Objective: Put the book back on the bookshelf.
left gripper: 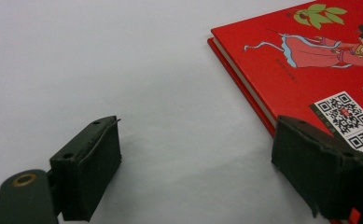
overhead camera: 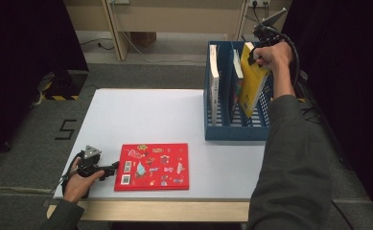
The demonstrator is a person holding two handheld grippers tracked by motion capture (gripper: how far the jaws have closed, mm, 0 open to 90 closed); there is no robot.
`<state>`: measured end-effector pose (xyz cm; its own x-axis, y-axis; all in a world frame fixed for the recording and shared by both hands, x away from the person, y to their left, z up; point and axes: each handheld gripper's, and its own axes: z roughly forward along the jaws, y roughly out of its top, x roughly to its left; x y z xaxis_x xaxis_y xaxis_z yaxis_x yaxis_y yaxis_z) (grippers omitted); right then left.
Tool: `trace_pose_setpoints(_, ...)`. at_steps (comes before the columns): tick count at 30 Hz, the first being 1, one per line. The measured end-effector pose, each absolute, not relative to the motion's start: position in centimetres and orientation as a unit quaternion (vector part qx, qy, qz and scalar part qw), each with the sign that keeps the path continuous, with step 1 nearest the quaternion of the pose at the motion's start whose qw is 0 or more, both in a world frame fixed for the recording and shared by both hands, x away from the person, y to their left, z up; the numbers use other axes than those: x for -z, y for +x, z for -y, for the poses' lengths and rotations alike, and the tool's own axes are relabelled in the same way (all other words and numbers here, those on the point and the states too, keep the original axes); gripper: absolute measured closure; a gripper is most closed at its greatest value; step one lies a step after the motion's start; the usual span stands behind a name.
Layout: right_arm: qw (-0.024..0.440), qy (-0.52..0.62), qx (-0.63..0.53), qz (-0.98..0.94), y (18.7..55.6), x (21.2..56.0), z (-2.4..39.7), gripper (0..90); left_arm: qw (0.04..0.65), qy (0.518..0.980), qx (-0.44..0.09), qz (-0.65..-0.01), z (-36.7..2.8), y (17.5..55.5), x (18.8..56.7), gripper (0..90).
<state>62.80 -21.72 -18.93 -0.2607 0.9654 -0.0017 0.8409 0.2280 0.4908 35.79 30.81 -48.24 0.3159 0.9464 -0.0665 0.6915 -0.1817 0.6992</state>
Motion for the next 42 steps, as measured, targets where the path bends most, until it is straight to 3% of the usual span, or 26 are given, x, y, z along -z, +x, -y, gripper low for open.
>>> trace_pose_setpoints(42,0.125,0.62,-0.237,-0.738,65.4,26.1,22.1,73.3,0.325,0.744,-0.195,-0.55,-30.8,35.8,48.2,14.5)
